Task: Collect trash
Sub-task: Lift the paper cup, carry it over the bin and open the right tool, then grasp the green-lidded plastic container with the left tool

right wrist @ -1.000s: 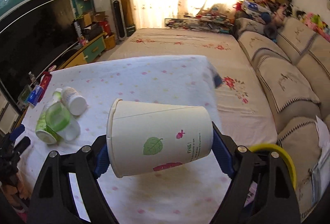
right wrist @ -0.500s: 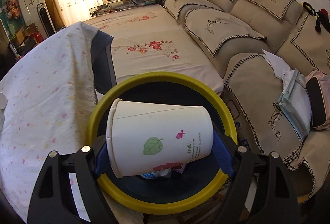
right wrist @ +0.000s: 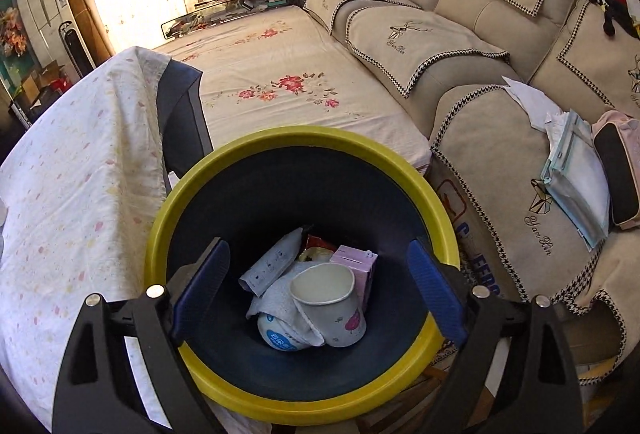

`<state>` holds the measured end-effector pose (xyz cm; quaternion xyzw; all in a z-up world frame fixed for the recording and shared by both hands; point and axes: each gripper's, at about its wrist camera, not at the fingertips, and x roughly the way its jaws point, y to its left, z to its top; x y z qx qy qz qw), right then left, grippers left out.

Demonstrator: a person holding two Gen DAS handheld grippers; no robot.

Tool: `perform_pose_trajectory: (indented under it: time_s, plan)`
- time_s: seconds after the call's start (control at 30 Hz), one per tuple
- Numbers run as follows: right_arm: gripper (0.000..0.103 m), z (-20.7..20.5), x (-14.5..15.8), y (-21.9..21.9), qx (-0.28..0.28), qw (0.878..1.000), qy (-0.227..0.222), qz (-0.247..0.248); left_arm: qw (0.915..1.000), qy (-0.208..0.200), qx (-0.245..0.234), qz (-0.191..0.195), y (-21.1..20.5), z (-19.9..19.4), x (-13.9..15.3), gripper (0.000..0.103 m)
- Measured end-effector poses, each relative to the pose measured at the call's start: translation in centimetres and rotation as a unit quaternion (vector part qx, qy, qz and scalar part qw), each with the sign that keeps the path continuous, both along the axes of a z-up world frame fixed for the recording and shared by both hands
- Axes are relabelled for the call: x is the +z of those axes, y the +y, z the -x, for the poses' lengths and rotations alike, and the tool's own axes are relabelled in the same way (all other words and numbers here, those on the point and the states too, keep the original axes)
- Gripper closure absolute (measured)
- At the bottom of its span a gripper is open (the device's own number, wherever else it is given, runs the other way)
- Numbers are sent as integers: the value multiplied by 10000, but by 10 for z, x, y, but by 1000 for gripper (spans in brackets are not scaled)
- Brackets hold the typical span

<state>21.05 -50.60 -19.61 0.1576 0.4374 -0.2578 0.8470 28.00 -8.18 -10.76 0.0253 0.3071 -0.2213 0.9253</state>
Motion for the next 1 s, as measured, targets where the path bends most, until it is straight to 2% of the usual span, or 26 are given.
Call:
perform_pose_trajectory:
  time_s: [0.1,0.23,0.43,0.6,0.77,0.83,1.0]
  plan:
    - [17,-1,-2,-2,18,10000,-12,-70,9995,166,-252,-62,-15,-10,5,11]
    - [17,0,-3,-3,22,9998,-84,-176,9979,169,-574,-249,-38,-26,18,11]
    - [17,0,-6,-4,90,9995,-135,-285,9965,152,-638,-527,-60,-65,27,11]
    - [17,-3,-9,-4,165,9992,-141,-339,9949,467,-658,-602,-68,-95,17,11]
    - [17,-9,-15,-2,249,9988,-75,-405,9921,629,-750,-786,-77,-107,4,11]
    - [17,-10,-17,0,276,9987,-63,-425,9908,683,-792,-856,-81,-109,0,18]
    - [17,-14,-20,3,354,9984,-24,-446,9871,758,-790,-1166,-87,-111,-12,25]
